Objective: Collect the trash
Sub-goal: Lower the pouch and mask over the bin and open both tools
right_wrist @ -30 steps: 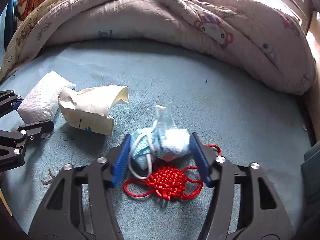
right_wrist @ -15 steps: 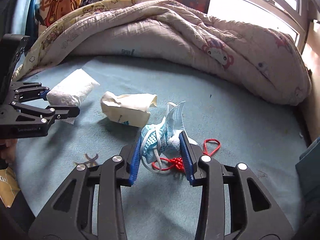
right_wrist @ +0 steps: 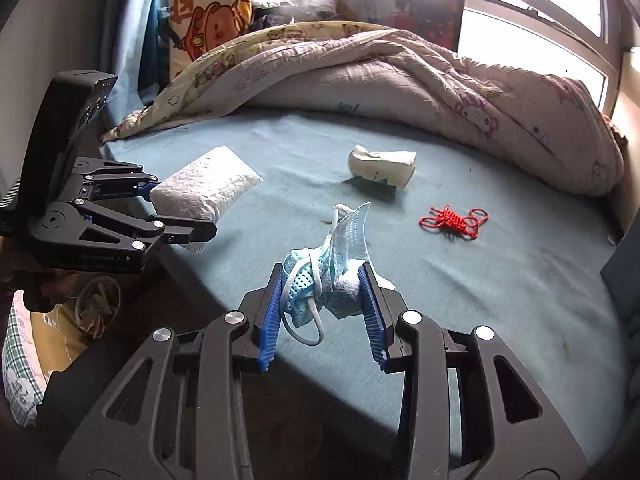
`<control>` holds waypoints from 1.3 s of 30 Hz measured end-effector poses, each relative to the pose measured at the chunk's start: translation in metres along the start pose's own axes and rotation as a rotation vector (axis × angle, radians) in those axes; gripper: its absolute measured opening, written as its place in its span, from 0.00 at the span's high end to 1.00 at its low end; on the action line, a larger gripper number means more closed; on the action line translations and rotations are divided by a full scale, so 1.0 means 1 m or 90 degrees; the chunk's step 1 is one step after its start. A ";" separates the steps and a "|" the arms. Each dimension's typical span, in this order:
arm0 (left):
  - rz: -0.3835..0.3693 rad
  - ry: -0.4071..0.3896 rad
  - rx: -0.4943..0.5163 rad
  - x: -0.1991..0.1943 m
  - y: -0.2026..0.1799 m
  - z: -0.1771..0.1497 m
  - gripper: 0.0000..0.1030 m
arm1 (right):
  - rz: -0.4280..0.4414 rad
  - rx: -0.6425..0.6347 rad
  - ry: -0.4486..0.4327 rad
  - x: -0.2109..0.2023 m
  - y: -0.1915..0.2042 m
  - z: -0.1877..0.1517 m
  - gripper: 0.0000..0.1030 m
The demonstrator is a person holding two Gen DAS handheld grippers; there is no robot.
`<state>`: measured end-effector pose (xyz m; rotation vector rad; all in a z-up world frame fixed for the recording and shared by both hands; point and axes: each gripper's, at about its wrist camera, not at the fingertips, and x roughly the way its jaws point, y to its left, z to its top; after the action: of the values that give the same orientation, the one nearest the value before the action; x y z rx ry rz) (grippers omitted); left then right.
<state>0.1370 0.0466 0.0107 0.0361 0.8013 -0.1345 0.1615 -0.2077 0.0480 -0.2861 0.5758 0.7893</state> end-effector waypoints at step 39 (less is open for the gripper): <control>-0.099 0.226 0.098 0.179 -0.075 -0.289 0.08 | 0.062 0.086 0.224 0.118 0.059 -0.287 0.66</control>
<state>0.0438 -0.0231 -0.3172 0.1465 1.1476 -0.3446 0.0757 -0.2272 -0.2553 -0.2756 0.9768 0.7949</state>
